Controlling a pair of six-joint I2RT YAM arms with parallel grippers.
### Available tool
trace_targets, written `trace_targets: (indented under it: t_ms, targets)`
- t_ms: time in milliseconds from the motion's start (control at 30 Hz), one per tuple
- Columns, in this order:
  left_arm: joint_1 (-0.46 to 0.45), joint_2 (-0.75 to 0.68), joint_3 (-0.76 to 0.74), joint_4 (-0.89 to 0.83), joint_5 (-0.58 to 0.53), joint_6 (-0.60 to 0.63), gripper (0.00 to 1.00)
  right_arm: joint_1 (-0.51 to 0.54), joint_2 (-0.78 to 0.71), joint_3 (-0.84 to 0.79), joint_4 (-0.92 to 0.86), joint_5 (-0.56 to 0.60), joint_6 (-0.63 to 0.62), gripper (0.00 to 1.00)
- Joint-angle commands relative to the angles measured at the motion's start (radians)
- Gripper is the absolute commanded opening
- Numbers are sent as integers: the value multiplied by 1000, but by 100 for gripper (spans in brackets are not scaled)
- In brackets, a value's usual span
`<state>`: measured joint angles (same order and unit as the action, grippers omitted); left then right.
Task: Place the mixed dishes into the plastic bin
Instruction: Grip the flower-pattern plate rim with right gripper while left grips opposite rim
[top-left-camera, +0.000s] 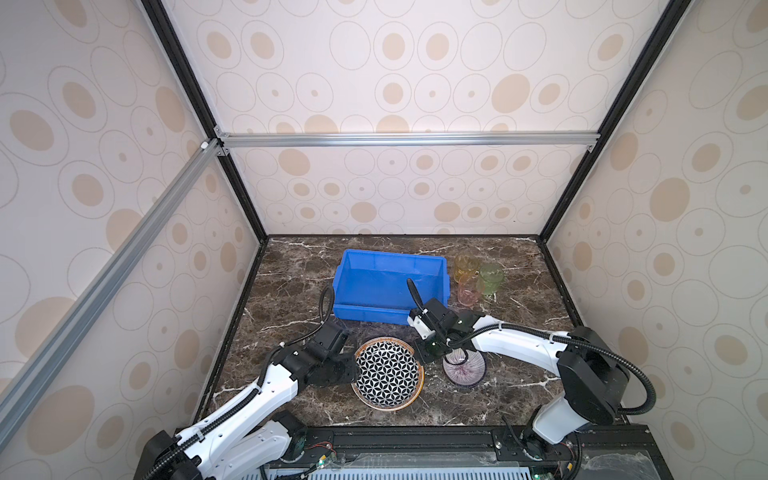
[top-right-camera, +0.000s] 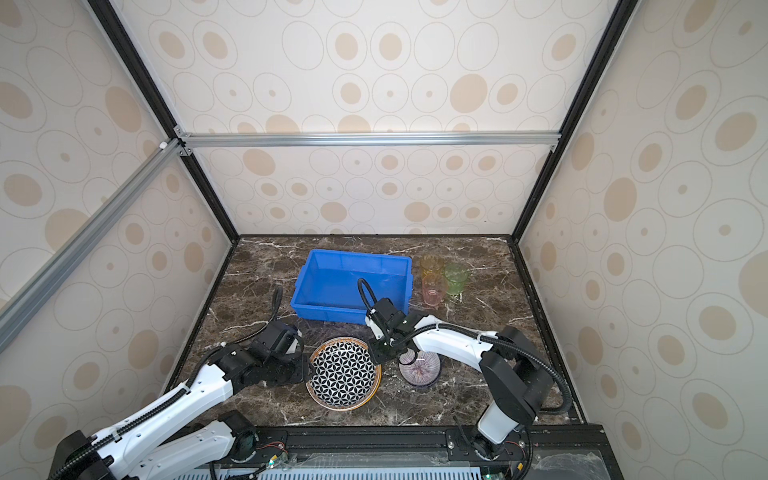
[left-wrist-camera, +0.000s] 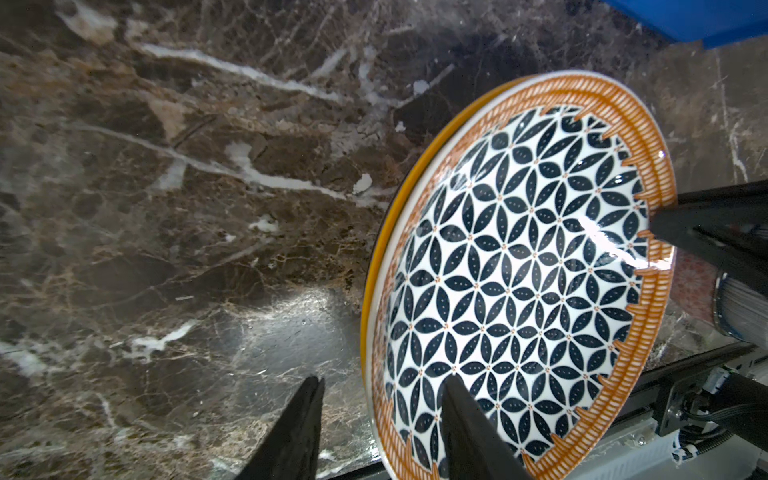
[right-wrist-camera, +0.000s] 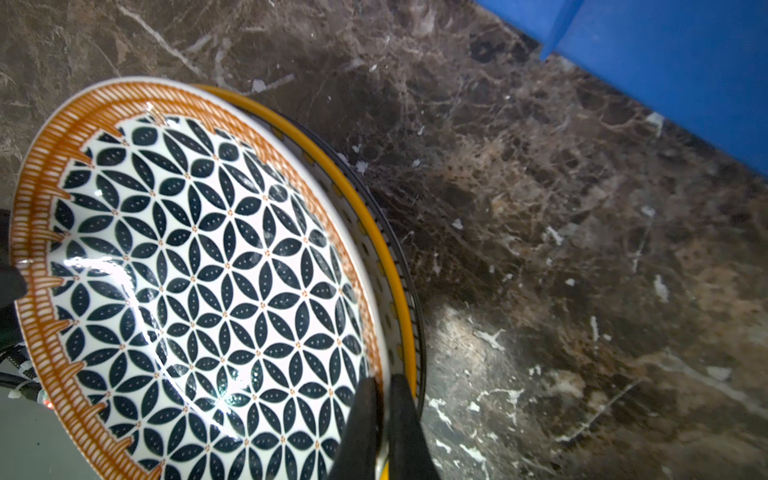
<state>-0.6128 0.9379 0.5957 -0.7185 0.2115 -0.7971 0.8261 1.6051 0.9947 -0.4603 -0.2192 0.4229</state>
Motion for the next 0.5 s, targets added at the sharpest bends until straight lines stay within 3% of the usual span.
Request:
trace_targets:
  t_ms: [0, 467]
  targets:
    - [-8, -17, 4, 24, 18, -26, 46, 19, 49, -45, -28, -25, -3, 2]
    - [-8, -45, -23, 51, 37, -66, 45, 24, 64, -45, -15, -51, -2, 1]
